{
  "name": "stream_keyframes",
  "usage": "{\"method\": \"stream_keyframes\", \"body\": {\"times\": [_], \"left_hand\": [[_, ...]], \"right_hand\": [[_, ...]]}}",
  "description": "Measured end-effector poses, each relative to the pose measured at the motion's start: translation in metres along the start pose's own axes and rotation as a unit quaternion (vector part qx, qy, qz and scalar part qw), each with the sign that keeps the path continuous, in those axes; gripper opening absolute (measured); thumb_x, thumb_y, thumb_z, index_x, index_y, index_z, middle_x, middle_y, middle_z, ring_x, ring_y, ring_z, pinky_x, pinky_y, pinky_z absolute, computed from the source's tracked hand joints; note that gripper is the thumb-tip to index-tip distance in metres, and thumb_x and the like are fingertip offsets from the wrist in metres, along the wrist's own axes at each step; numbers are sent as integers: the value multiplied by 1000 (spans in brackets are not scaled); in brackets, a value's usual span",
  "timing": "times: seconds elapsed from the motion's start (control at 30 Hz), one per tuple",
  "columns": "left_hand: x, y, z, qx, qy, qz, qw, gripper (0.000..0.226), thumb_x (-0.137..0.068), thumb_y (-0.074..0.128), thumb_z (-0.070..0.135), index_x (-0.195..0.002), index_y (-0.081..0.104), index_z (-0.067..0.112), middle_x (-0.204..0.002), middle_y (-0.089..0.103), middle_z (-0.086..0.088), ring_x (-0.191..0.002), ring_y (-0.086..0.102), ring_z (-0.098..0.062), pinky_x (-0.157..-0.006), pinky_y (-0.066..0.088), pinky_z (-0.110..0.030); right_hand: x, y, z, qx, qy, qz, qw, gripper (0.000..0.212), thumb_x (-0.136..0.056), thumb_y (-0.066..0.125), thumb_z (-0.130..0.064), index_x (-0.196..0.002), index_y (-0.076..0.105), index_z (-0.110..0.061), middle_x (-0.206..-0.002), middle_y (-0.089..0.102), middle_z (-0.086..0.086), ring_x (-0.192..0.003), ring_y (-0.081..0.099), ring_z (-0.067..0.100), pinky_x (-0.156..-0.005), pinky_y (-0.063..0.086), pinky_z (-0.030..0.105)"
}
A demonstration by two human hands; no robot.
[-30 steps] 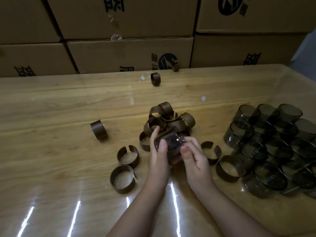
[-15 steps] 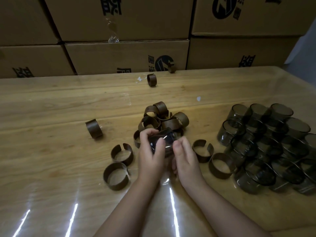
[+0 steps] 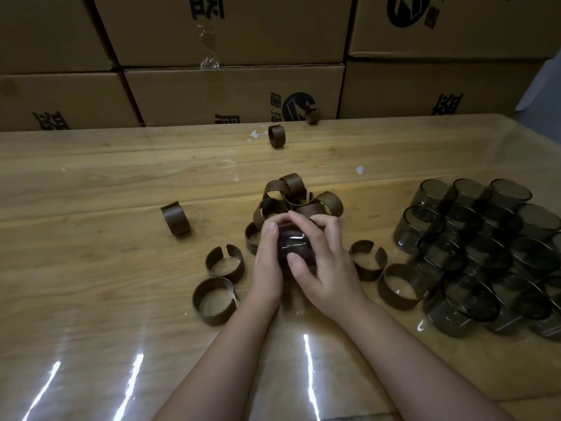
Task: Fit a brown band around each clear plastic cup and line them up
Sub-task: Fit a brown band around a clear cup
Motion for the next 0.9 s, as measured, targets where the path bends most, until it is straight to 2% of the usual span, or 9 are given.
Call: {"method": "stream_keyframes", "body": {"times": [0.2,0.3,0.37,0.43,0.5,0.57,0.67,0.8,0.9], "left_hand": [[2,4,-4,47,-97,-9,994,53,-91,31,56,-83,74,27,-82,71,-9,-76,64,-30,-60,50,-31],[1,6,-6,104,-144,0,984,64,-90,31,63,-74,72,16,-70,59,-23,-58,55,-31,-54,44,-31],[-1,12,-4,180,-172,3,968,68,-93,30,64,-70,67,11,-52,46,-11,-36,40,-19,-39,32,-20],[-12,18,1,270,-195,12,943,66,-93,29,61,-83,63,7,-54,41,-6,-31,30,-11,-33,23,-15],[-28,20,7,347,-205,33,914,65,-94,31,59,-101,60,2,-66,48,-11,-36,33,-10,-33,27,-16],[-43,18,13,393,-206,63,894,60,-95,36,56,-108,61,3,-76,58,-12,-44,39,-11,-38,34,-20],[-64,16,16,413,-208,104,881,50,-94,43,51,-107,66,9,-84,67,-10,-50,49,-14,-45,46,-23],[-83,13,13,439,-231,145,856,45,-92,48,47,-90,71,8,-74,69,-12,-48,54,-17,-44,49,-24],[-89,11,9,455,-252,177,835,51,-90,48,49,-80,71,4,-65,66,-17,-40,51,-19,-38,46,-24]], "right_hand": [[0,-2,0,46,17,-12,999,56,-92,42,-43,-145,25,-38,-138,38,4,-116,46,12,-78,56,37],[-12,-8,-15,146,18,-4,989,55,-94,32,-53,-147,27,-37,-139,45,-2,-119,41,15,-93,44,35],[-35,-20,-28,154,9,24,988,54,-96,23,-58,-144,32,-37,-134,48,-9,-120,34,7,-95,35,31],[-79,-35,-21,89,49,66,993,47,-95,25,-58,-136,39,-39,-127,47,-14,-121,32,2,-95,34,29],[-138,-48,8,17,118,88,989,35,-96,35,-49,-125,49,-36,-123,48,-13,-119,42,7,-95,40,30],[-194,-49,54,-7,203,59,977,26,-98,43,-38,-121,51,-30,-128,49,-4,-113,49,12,-91,45,29],[-248,-28,125,141,250,-52,957,42,-98,46,-32,-139,43,-21,-144,39,5,-117,51,22,-89,45,33],[-282,7,209,199,290,-172,920,53,-98,47,-24,-148,31,-21,-153,23,11,-107,55,26,-87,48,35],[-296,29,249,177,321,-206,907,52,-99,45,-21,-149,30,-26,-155,14,15,-115,51,32,-96,47,40]]}}
Point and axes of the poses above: each hand's wrist, its own x-axis away from the middle knuckle, its own y-axis out of the palm, z = x × y, the point moved 6 cm from there along -x, towards the middle knuckle
